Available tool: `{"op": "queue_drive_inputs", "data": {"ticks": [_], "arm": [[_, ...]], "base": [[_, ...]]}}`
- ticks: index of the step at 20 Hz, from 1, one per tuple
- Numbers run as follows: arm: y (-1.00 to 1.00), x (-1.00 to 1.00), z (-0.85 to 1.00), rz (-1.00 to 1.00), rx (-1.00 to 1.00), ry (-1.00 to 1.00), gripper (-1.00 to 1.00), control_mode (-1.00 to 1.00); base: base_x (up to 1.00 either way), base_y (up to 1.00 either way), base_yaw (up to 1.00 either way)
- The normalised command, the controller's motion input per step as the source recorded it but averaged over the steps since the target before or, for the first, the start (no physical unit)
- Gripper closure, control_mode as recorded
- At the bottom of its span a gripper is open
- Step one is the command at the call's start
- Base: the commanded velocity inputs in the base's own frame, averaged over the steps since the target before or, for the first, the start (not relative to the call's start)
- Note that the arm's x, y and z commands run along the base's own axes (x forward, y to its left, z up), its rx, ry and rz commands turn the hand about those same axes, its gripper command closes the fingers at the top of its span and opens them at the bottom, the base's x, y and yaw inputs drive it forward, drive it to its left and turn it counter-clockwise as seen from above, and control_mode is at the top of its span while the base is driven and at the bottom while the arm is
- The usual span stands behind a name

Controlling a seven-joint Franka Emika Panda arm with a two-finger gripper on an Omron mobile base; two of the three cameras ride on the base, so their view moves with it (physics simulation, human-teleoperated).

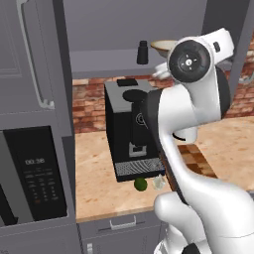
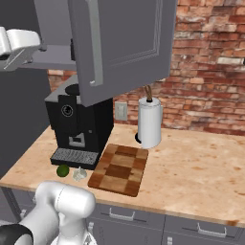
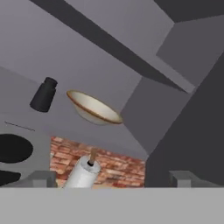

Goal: Open the cabinet. Place the bowl and condiment on the counter. Then place the lime and garlic on the cutting board.

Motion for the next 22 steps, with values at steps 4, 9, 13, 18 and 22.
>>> {"op": "queue_drive_inputs", "data": {"ticks": [4, 9, 13, 18, 22], "arm": [[0.0, 0.34, 0.01, 0.0, -0.03, 0.26, -1.0, -1.0], [0.0, 0.36, 0.0, 0.0, -0.05, 0.28, -1.0, -1.0], [0.0, 0.31, 0.0, -0.02, -0.07, 0.2, -1.0, -1.0], [-0.17, 0.09, -0.14, -0.11, -0.11, 0.01, -1.0, -1.0], [-0.34, 0.01, -0.29, -0.11, -0.17, 0.0, -1.0, -1.0]], "base": [[0.0, 0.0, 0.0], [0.0, 0.0, 0.0], [0.0, 0.0, 0.0], [0.0, 0.0, 0.0], [0.0, 0.0, 0.0]]}}
